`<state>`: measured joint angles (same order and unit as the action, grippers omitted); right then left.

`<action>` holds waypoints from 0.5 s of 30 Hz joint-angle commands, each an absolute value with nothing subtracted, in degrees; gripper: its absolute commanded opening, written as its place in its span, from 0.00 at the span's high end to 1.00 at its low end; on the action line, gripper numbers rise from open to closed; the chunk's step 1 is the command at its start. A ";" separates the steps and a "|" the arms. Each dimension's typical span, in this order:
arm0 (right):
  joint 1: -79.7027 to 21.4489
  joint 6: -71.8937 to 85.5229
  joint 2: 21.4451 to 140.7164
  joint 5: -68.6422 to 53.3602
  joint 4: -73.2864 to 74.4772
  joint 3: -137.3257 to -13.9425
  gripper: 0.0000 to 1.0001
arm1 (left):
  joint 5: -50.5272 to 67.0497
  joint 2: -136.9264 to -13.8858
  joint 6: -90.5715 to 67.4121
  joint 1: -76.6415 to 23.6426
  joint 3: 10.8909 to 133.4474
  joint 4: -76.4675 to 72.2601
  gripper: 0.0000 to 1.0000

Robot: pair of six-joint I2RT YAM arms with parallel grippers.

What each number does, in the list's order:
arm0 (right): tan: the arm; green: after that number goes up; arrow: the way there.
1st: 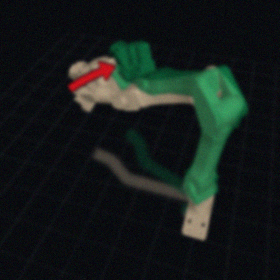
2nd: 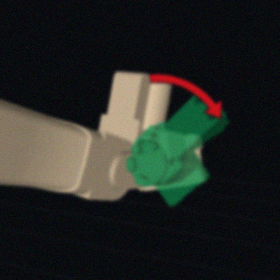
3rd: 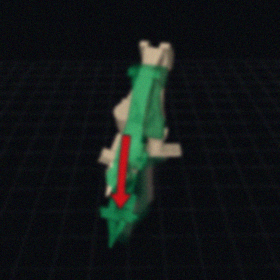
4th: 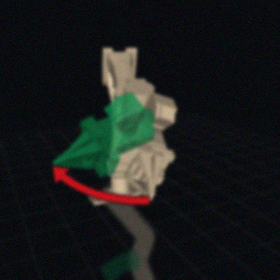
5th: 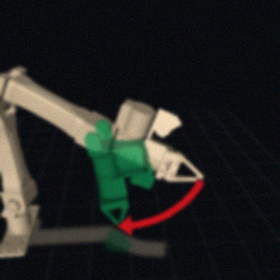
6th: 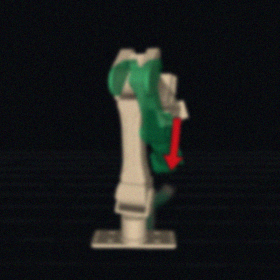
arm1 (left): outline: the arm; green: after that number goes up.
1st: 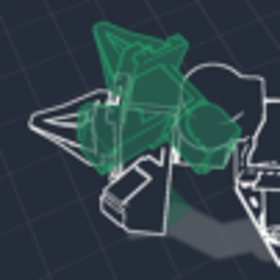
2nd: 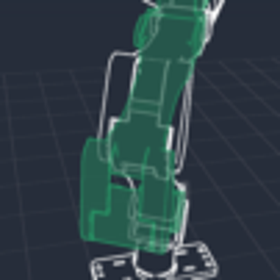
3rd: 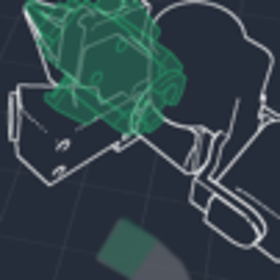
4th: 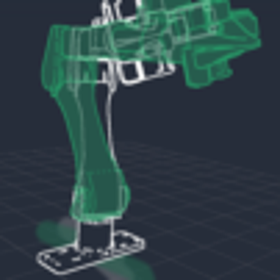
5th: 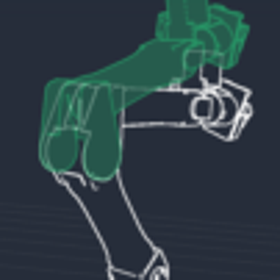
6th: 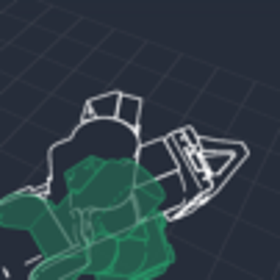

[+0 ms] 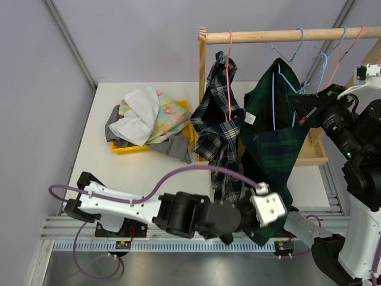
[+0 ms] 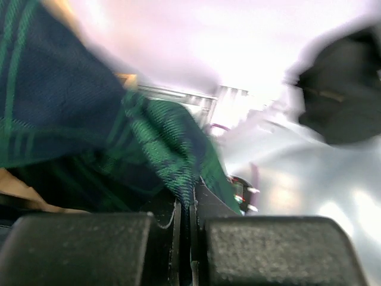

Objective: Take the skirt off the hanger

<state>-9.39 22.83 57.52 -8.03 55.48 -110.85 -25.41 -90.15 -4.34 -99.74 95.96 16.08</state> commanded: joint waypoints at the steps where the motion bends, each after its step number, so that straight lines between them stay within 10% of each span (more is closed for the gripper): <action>1: -9.67 22.50 59.32 -5.01 45.00 -112.23 1.00 | -31.10 -87.19 -2.55 -107.91 95.71 12.65 1.00; 15: -9.67 22.41 62.93 -3.69 44.38 -116.54 1.00 | -41.14 -91.85 -17.31 -120.15 80.96 16.17 1.00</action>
<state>-10.13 24.21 60.49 -7.55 59.96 -112.64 -45.04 -90.32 -11.14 -116.14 85.38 15.20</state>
